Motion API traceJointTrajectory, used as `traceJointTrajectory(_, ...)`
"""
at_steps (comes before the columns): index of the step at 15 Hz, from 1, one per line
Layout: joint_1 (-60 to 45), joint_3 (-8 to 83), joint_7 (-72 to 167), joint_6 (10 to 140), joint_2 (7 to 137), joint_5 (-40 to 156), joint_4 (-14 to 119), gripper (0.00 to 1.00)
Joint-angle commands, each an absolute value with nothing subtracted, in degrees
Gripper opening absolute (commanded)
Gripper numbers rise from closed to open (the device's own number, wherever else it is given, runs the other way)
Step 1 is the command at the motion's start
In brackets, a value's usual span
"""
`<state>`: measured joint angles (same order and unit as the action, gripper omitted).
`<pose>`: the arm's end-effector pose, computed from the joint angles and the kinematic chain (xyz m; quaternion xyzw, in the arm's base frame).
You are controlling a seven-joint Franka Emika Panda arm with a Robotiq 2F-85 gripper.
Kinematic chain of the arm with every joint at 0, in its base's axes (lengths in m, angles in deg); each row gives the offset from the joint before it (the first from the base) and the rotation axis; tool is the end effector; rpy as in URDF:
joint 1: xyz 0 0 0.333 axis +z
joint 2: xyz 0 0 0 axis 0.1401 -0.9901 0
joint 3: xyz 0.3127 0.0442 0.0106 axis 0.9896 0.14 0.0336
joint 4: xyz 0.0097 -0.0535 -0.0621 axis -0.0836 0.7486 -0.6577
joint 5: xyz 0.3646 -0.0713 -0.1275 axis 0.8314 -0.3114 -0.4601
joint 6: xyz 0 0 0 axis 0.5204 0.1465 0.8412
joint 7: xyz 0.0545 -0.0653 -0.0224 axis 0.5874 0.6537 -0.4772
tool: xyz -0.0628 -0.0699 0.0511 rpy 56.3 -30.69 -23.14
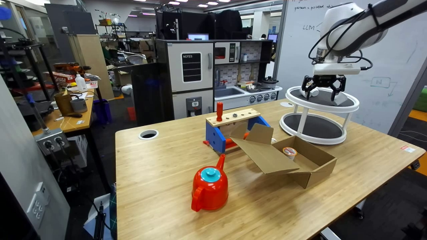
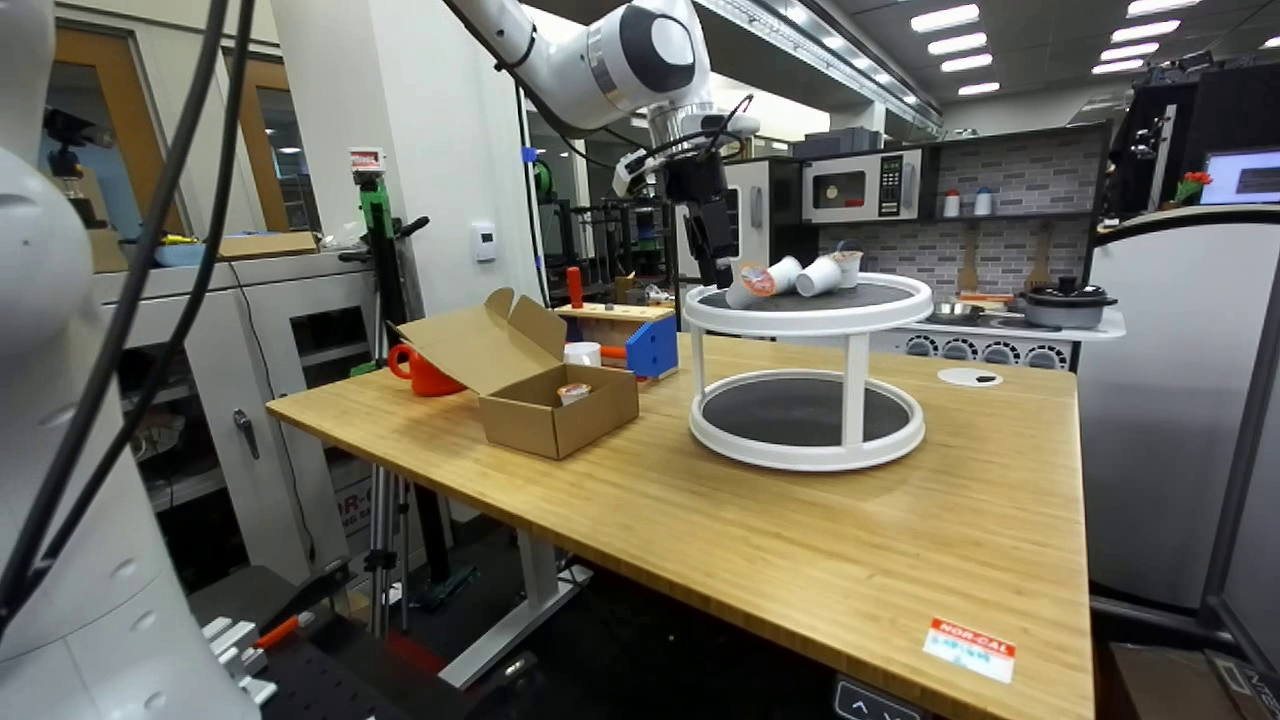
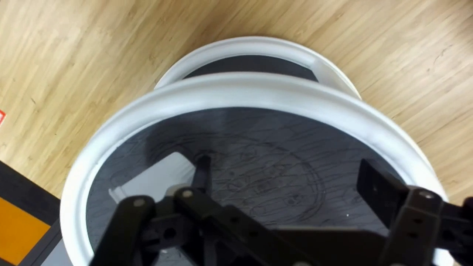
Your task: Take two cans from the stand, put them in the box then put one back on the stand
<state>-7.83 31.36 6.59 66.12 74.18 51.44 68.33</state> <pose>0.6099 -0.1035 0.3848 0.9036 -0.4181 0.0564 0.0743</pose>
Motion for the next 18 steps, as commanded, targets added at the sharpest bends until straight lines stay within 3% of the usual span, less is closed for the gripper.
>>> traceJointTrajectory(1,-10.2,31.5,7.4,65.2,73.1,54.6,66.2,1.00)
traceJointTrajectory(18,-11.4,32.0,12.9,60.7,74.9,57.0,64.2,1.00)
